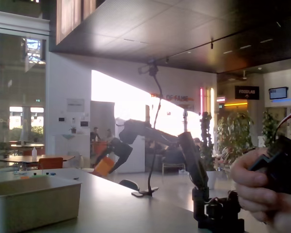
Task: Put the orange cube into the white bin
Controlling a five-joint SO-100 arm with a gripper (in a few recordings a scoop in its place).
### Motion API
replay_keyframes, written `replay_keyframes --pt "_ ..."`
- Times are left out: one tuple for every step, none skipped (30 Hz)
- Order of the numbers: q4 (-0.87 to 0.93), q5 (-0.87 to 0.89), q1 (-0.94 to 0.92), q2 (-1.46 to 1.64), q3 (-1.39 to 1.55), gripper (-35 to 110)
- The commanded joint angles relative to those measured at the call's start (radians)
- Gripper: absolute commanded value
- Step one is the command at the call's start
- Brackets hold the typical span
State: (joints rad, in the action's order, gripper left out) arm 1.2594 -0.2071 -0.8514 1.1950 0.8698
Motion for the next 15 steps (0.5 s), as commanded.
replay_keyframes --pt "-0.086 0.000 0.021 -0.026 -0.067 22" --pt "-0.123 0.000 0.029 -0.043 -0.074 22" --pt "-0.161 0.000 0.034 -0.055 -0.077 22" --pt "-0.201 0.000 0.035 -0.064 -0.077 22" --pt "-0.242 0.000 0.040 -0.072 -0.077 22" --pt "-0.282 0.002 0.046 -0.078 -0.077 22" --pt "-0.322 0.002 0.051 -0.081 -0.077 22" --pt "-0.357 0.003 0.051 -0.083 -0.077 22" --pt "-0.391 0.005 0.052 -0.083 -0.075 22" --pt "-0.423 0.008 0.052 -0.084 -0.071 22" --pt "-0.453 0.008 0.052 -0.089 -0.069 22" --pt "-0.477 0.008 0.055 -0.097 -0.074 22" --pt "-0.502 0.008 0.064 -0.106 -0.075 22" --pt "-0.526 0.008 0.074 -0.114 -0.075 22" --pt "-0.554 0.008 0.081 -0.123 -0.075 22"
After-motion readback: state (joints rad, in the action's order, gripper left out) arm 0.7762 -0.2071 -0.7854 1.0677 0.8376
